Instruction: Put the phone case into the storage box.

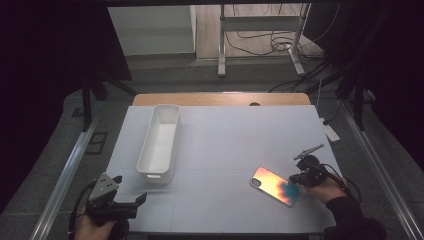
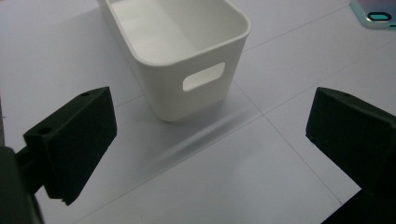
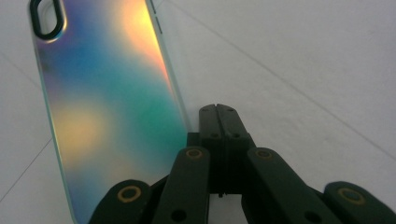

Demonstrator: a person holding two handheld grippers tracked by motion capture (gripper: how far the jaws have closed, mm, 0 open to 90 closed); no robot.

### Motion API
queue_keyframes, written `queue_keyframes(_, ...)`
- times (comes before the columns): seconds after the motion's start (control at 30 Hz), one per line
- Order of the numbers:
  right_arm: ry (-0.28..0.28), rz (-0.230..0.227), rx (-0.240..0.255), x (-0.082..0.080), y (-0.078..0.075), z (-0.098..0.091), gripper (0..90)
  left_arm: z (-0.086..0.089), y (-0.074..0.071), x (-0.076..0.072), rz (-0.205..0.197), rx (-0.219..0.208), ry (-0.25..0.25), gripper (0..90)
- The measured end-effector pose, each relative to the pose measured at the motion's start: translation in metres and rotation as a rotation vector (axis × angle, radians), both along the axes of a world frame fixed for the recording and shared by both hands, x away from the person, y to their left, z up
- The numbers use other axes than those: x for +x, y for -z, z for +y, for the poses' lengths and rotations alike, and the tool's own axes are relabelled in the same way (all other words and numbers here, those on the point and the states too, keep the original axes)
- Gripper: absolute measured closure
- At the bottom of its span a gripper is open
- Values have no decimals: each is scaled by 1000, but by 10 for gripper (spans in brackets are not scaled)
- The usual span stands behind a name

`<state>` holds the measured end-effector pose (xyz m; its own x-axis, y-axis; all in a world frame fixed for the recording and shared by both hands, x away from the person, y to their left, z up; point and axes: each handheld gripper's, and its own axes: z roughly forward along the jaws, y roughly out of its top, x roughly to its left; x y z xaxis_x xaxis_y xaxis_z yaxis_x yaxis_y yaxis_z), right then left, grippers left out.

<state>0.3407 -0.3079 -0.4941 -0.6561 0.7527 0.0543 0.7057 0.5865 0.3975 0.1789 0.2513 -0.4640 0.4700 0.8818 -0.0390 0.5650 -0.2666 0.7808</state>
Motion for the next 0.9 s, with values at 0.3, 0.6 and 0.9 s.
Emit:
queue_keyframes(0.3,-20,17,5,-15,0,1,890,0,0,0,1,3,1,24)
queue_keyframes(0.6,-2,-11,8,-17,-4,1,795,0,0,0,1,3,1,24)
queue_keyframes(0.9,7,-93,35,-24,-16,-2,565,-1,0,0,3,4,0,25)
